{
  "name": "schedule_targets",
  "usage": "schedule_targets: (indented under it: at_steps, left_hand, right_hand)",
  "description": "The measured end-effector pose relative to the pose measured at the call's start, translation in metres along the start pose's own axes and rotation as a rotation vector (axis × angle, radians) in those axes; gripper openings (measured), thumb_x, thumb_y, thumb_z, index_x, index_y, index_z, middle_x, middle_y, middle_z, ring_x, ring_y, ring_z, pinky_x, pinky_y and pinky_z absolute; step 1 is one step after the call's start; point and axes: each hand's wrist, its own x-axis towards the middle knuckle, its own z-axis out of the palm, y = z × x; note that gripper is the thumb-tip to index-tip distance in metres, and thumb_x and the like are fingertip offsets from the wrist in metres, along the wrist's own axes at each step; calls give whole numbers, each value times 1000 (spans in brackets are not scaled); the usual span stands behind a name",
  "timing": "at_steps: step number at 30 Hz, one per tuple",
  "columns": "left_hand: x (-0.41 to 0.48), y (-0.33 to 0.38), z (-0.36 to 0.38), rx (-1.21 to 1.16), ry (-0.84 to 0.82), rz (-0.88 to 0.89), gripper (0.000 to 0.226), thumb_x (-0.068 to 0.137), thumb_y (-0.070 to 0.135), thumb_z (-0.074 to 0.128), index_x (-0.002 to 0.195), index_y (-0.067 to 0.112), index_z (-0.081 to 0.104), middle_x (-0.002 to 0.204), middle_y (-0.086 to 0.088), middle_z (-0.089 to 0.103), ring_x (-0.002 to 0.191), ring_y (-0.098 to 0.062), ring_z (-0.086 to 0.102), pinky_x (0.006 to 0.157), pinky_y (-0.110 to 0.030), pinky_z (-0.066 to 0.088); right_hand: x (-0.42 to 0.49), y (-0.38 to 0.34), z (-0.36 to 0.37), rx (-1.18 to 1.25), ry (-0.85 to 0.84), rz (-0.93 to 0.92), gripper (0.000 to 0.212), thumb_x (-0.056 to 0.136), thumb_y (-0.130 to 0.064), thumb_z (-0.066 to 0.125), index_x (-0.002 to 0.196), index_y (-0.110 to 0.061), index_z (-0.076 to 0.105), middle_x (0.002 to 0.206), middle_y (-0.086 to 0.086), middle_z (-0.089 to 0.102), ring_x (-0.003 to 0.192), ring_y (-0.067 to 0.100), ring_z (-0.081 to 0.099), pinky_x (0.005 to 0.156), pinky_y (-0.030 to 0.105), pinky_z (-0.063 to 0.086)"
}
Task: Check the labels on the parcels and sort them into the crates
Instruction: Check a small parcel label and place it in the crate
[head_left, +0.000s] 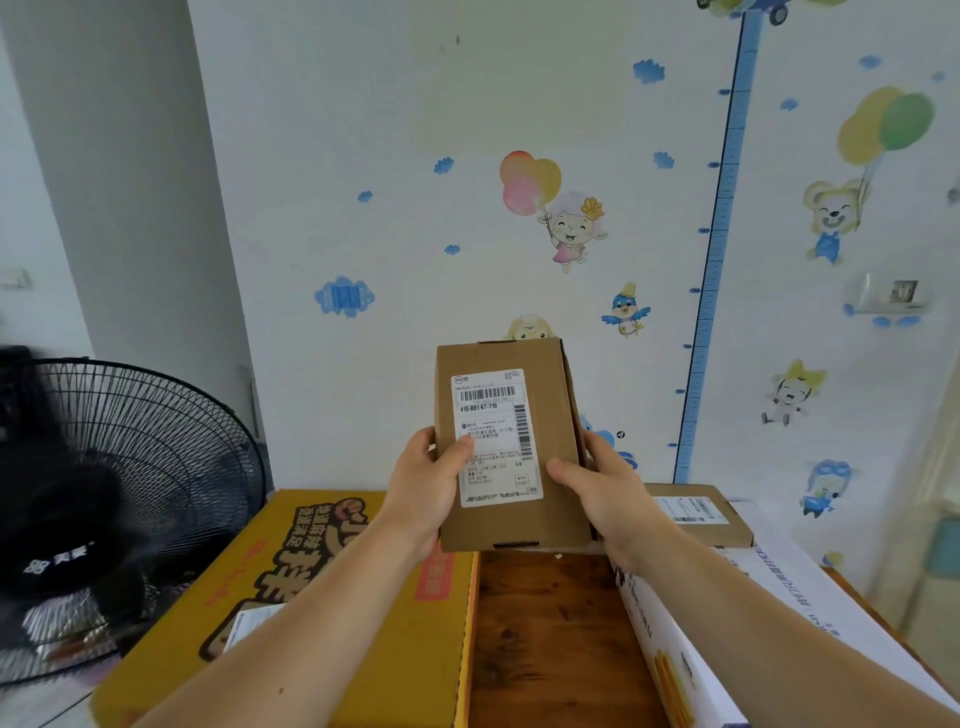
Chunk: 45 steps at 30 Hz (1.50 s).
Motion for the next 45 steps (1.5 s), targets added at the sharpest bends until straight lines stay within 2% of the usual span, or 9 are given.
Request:
schedule_targets:
  at_steps: [3,6,11,15,19,24,31,37,45]
  left_hand:
    - [3,-1,-1,50,34,17,10,98,20,57,108,22,55,105,-1,71,94,-19,70,81,-41,58]
    - [4,-3,-2,72,35,4,10,98,18,58,106,22,55,105,-2,71,94,-19,70,84,-43,58]
    - [7,2,-10,8,23,-22,16,96,23,60,111,17,59,105,-3,74,97,-22,70,89,-46,55]
    - [7,5,-8,102,-42,39,16,97,23,59,112,16,60,103,-2,75,95,-20,72,84,-41,56]
    - [4,3,-3,178,-79,73,17,98,29,58,109,17,61,98,2,76,92,-16,73,83,-38,56]
    - [4,4,-1,188,-54,75,18,99,29,54,107,14,61,97,-1,76,92,-20,73,89,-48,55]
    - [2,2,-6,130,-79,19,22,98,33,55,111,15,60,97,0,76,92,-18,73,86,-43,56]
    - [-1,-4,-11,132,-73,-41,19,97,24,60,112,12,59,102,-3,75,93,-21,72,87,-46,57]
    - [0,-1,-12,99,27,-11,12,98,22,58,106,13,58,104,-4,73,94,-20,71,79,-39,59]
  right_hand:
    - [1,5,0,-44,-36,-6,46,97,-12,60,134,-33,43,104,-7,65,90,11,65,64,21,52]
    - [1,5,-1,-52,-48,6,51,96,-11,61,137,-31,40,105,-6,63,92,13,64,65,24,52]
    - [-1,5,-5,-67,-118,93,46,91,-4,65,130,-20,48,107,4,68,90,20,69,65,30,55]
    - [-1,2,-1,-9,-41,48,27,95,-27,64,119,-22,54,103,2,70,90,18,69,68,31,53]
    - [1,-5,5,46,49,-2,25,97,-38,57,118,-26,52,102,1,70,90,16,68,65,29,51]
    - [2,-5,7,29,56,-23,21,98,-33,57,115,-21,54,100,1,72,91,16,69,69,29,52]
    - [0,-8,7,84,59,-12,21,97,-37,58,112,-22,57,92,0,74,80,15,71,62,29,52]
    - [1,-7,6,215,51,8,15,98,-23,59,112,-19,61,91,2,76,84,22,73,71,43,59]
    - [-2,1,13,19,22,-3,9,99,-18,57,104,-25,59,102,-1,71,92,16,68,71,29,54]
